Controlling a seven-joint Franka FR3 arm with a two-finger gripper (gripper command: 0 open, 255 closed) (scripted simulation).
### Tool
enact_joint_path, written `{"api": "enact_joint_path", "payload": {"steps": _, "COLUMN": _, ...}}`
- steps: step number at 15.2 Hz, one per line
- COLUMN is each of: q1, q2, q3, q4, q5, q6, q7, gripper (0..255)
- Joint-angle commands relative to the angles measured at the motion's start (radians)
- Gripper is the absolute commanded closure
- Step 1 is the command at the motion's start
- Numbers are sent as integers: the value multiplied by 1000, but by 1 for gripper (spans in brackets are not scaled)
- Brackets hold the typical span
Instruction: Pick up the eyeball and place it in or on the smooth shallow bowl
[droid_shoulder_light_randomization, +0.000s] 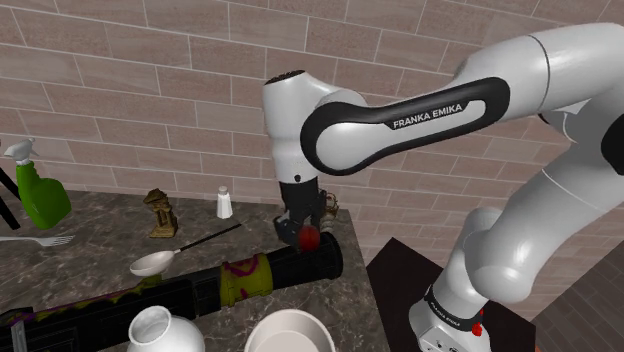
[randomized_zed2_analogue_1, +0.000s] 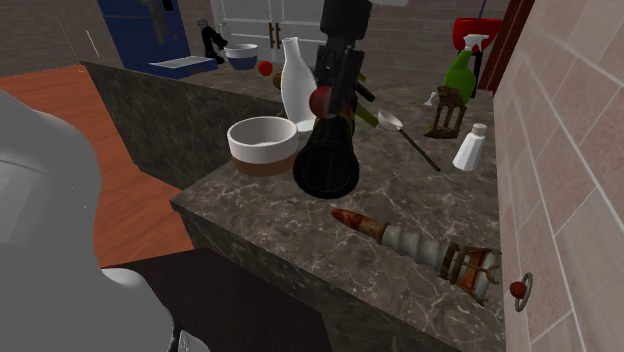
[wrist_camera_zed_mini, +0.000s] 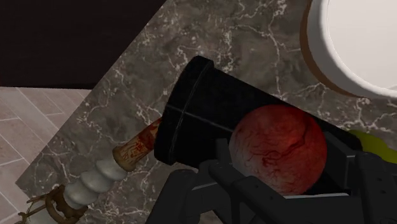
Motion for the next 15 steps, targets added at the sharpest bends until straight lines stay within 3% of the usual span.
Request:
{"api": "enact_joint_path", "payload": {"steps": 1, "q1": 23, "q2": -1, "q3": 30, "q4": -6, "q5": 20, "q6": 9, "q7": 47, "gripper": 255}}
{"api": "enact_joint_path", "payload": {"steps": 13, "q1": 149, "q2": 109, "q3": 223, "q4": 110, "q5": 72, "q6": 31, "q7": 358, "gripper": 255}}
{"api": "enact_joint_path", "payload": {"steps": 15, "q1": 150, "q2": 118, "q3": 226, "q4": 91, "q5": 69, "q6": 58, "q7": 359, "gripper": 255}}
